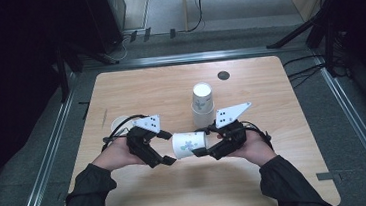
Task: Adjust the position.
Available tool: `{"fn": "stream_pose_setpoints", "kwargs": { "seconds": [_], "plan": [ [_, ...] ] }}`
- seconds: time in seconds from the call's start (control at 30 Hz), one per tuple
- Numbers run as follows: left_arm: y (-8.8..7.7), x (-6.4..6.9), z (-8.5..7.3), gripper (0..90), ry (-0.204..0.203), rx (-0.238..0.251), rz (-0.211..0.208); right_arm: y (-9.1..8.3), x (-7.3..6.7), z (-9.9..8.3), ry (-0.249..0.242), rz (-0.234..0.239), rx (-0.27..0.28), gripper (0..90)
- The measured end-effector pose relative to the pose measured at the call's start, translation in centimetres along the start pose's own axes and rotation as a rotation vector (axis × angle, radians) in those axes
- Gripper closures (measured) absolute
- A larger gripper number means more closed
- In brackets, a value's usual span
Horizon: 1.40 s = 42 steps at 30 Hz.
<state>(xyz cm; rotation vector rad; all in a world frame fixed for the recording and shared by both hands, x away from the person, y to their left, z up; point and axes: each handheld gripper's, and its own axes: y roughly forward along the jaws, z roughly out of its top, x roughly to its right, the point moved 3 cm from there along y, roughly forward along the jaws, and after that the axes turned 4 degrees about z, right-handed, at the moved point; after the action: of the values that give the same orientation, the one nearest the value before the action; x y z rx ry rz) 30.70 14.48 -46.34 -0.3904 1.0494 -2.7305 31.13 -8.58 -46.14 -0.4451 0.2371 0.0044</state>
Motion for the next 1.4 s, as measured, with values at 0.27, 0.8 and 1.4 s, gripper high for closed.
{"fn": "stream_pose_setpoints", "kwargs": {
  "seconds": [0.27,0.8,1.4],
  "plan": [
    [0.9,0.3,0.0,9.7,-0.006,0.055,-0.022,0.0,-0.2,0.1,-0.002,0.021,0.010,33.9],
    [1.2,0.8,0.2,14.2,0.018,0.163,-0.068,1.0,-0.8,0.5,-0.002,0.061,0.014,33.9],
    [1.1,0.9,0.0,23.8,0.025,0.150,-0.078,1.5,-0.6,0.2,0.029,0.074,0.002,34.4]
  ]
}}
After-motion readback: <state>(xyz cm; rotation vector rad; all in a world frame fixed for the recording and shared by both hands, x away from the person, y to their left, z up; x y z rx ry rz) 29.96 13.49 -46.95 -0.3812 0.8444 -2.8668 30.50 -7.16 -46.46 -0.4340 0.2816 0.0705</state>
